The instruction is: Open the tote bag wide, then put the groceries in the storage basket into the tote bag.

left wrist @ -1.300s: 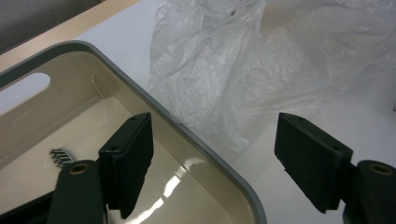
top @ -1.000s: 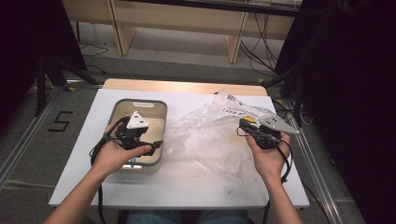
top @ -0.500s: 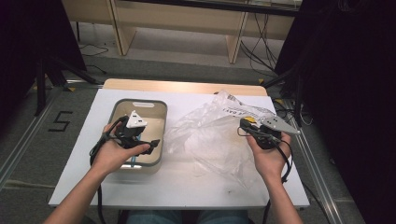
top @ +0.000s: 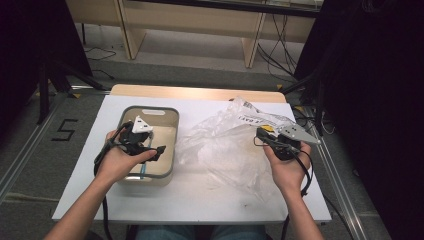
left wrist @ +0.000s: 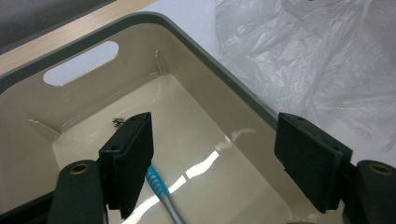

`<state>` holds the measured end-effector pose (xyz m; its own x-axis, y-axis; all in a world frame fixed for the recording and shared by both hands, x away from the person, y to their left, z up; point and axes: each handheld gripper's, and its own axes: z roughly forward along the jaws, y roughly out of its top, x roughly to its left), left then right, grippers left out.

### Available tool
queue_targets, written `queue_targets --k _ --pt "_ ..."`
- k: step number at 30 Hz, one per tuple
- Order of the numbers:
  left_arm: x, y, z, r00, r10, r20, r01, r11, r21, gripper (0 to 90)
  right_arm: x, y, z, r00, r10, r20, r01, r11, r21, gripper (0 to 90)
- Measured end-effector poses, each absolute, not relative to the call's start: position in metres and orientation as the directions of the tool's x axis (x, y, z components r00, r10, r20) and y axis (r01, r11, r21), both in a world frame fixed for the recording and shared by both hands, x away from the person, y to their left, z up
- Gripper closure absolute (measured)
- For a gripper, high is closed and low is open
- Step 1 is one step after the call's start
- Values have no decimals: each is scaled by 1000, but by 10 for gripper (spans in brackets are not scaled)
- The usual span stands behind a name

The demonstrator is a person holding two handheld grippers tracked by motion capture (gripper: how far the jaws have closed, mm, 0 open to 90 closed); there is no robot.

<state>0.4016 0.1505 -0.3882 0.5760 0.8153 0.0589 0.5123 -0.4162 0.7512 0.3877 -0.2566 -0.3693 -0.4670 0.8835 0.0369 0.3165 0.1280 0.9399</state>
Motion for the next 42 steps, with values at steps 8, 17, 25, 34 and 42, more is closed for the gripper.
queue_targets --k 8,17,25,34,42 --pt "405 155 -392 562 825 59 527 -412 743 282 388 -257 -369 -466 884 38 316 126 940 900" --pt "409 158 -393 548 835 52 539 -400 741 287 388 -258 -368 -460 887 45 319 118 940 900" --pt "419 158 -397 534 844 58 562 -405 721 292 386 -259 -370 -466 884 43 320 124 939 900" --pt "438 159 -408 498 866 54 629 -403 665 317 386 -258 -371 -470 882 45 324 125 938 900" --pt "454 154 -418 492 869 55 690 -427 584 353 386 -258 -371 -470 882 45 325 125 937 900"
